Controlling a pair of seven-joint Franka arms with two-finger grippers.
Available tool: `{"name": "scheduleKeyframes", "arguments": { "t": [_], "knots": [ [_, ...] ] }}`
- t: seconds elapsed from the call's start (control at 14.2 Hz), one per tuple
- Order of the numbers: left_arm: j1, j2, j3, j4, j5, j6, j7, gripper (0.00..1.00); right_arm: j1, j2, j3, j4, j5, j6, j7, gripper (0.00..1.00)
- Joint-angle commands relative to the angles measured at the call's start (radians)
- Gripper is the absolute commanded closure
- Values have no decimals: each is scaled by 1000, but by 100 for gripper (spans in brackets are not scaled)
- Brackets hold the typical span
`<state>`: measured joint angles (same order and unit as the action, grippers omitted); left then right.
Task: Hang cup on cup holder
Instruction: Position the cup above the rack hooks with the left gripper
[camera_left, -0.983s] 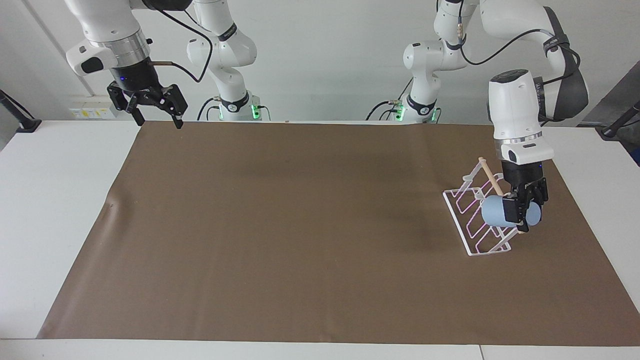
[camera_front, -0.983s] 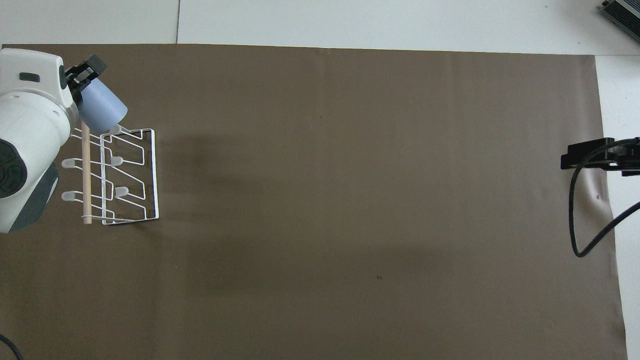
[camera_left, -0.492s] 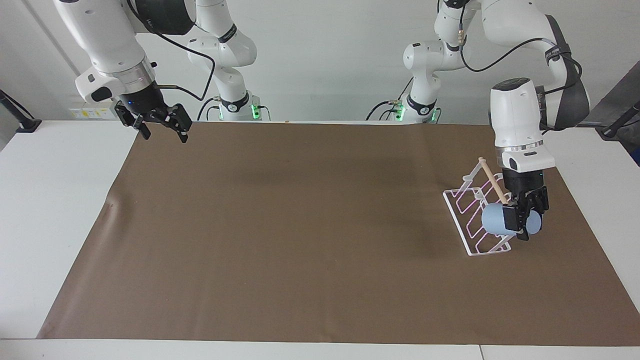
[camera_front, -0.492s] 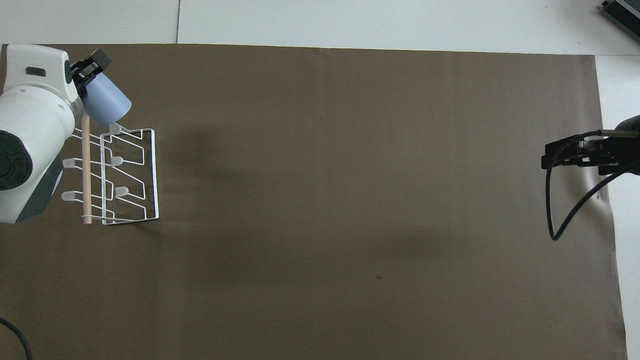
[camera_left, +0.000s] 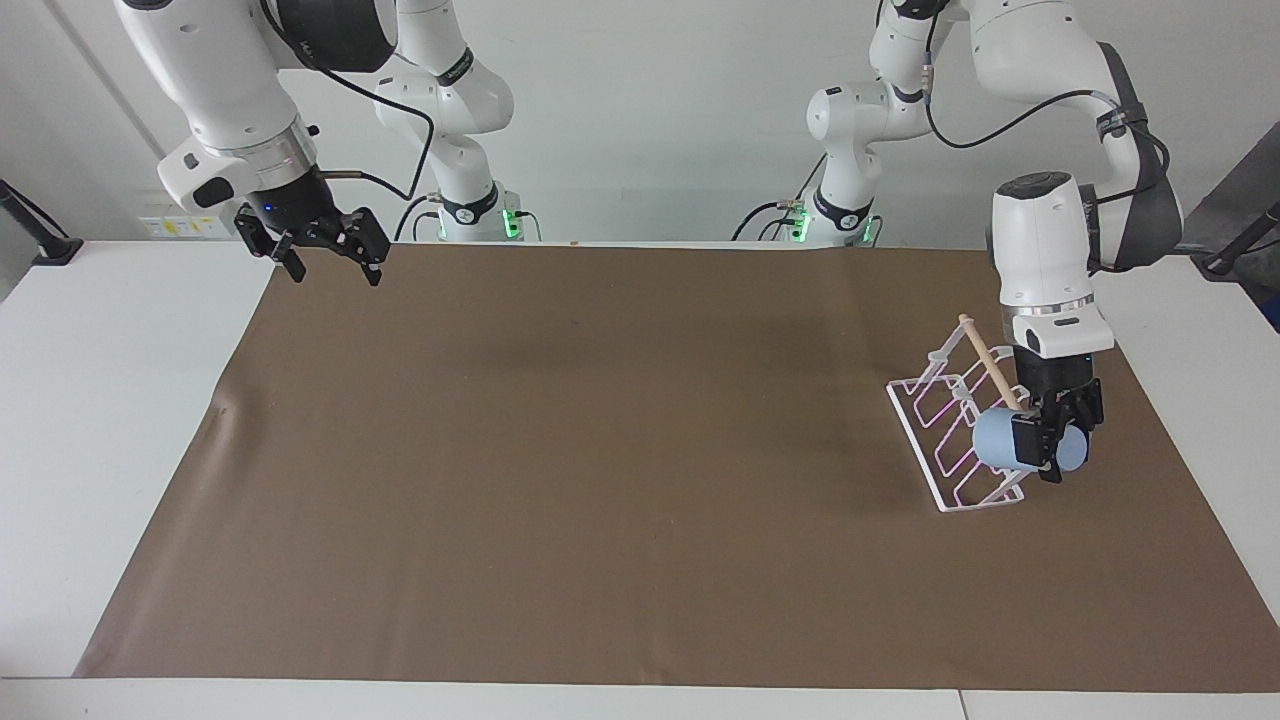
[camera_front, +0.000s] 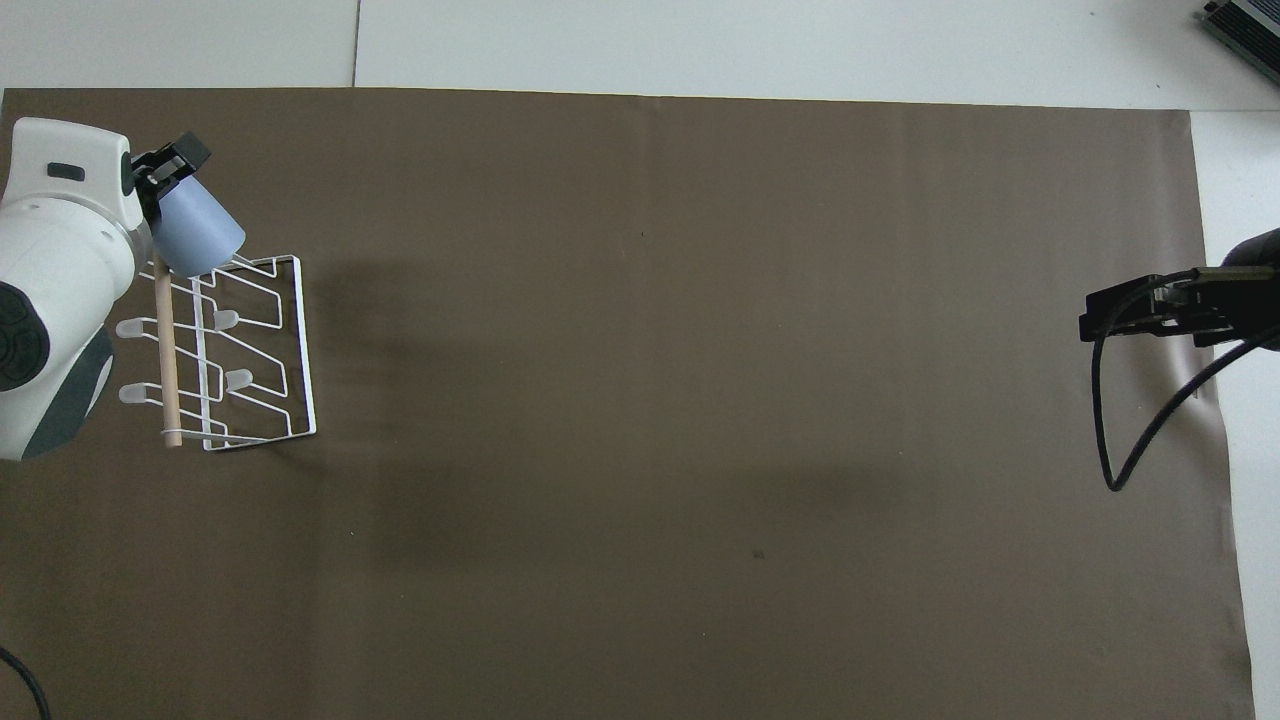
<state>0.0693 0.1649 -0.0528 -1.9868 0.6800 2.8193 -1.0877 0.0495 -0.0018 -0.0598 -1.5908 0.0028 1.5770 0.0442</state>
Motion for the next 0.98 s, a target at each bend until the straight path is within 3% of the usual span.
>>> {"name": "scheduleKeyframes", "arguments": {
  "t": [0.0, 0.28, 0.35, 0.42, 0.7, 0.91],
  "knots": [
    [14, -27, -7, -53, 15, 26, 18, 100, -7, -7, 5, -8, -23, 5, -30, 0],
    [1, -35, -7, -59, 15, 6, 17, 97, -10, -7, 6, -9, -23, 5, -32, 0],
    [0, -31, -7, -50, 15, 0, 17, 25, -10, -7, 6, -9, -23, 3, -33, 0],
    [-2, -31, -7, -49, 15, 2, 17, 0, -11, -10, 6, -9, -23, 5, -33, 0],
    [-5, -33, -10, -44, 15, -12, 14, 0, -11, -14, 6, -17, -23, 5, -35, 0],
    [-6, -41, -22, -30, 12, -93, 17, 0, -11, -14, 6, -18, -23, 5, -35, 0]
  ]
}}
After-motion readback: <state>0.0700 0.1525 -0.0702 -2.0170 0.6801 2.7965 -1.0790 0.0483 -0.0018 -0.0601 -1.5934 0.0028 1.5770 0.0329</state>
